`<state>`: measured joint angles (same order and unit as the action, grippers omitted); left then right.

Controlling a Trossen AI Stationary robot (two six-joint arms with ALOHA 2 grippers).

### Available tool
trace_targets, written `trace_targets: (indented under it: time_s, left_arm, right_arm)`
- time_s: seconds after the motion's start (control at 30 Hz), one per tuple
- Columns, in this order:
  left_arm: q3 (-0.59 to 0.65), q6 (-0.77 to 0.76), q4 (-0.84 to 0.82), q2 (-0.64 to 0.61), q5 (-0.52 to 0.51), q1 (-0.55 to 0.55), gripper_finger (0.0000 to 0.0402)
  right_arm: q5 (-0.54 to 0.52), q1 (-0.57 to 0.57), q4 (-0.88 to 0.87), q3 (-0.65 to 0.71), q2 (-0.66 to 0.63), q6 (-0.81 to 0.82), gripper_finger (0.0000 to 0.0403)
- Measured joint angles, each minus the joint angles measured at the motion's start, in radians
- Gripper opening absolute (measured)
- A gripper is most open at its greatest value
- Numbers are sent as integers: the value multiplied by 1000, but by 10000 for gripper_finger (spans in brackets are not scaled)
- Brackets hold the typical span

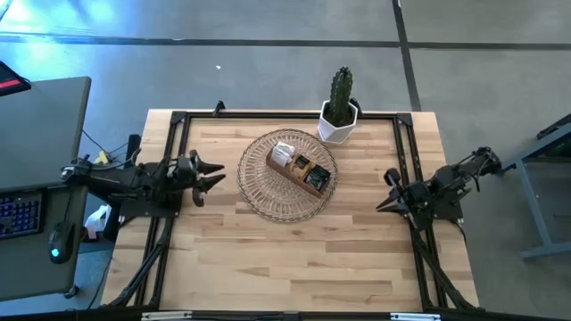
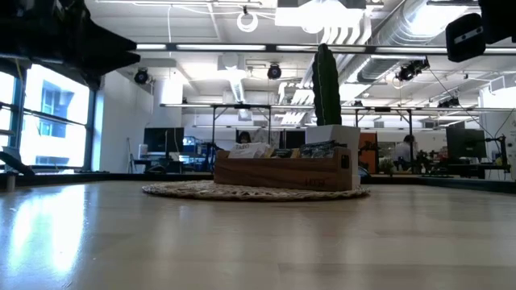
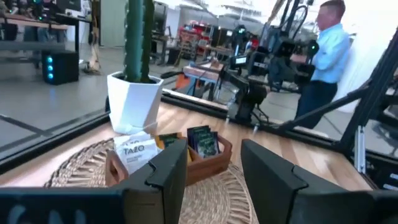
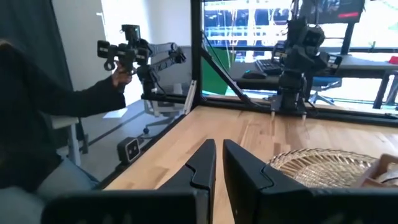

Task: Pick & Place Tea
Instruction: Return to Home Position

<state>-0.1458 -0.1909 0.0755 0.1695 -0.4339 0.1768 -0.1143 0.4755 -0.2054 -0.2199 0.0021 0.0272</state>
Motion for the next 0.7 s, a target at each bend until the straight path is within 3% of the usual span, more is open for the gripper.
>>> trace_targets:
  time_s: [0.33, 0.5, 0.7]
  left_arm:
    - [81, 92, 87, -102, 58, 0, 149]
    - [112, 94, 135, -102, 77, 0, 149]
    - [128, 82, 145, -99, 101, 0, 149]
  right_arm:
    - [7, 0, 145, 87, 0, -60, 26]
    - [-86, 0, 212, 151, 0, -54, 28]
    - [-102, 0, 276, 210, 2, -58, 32]
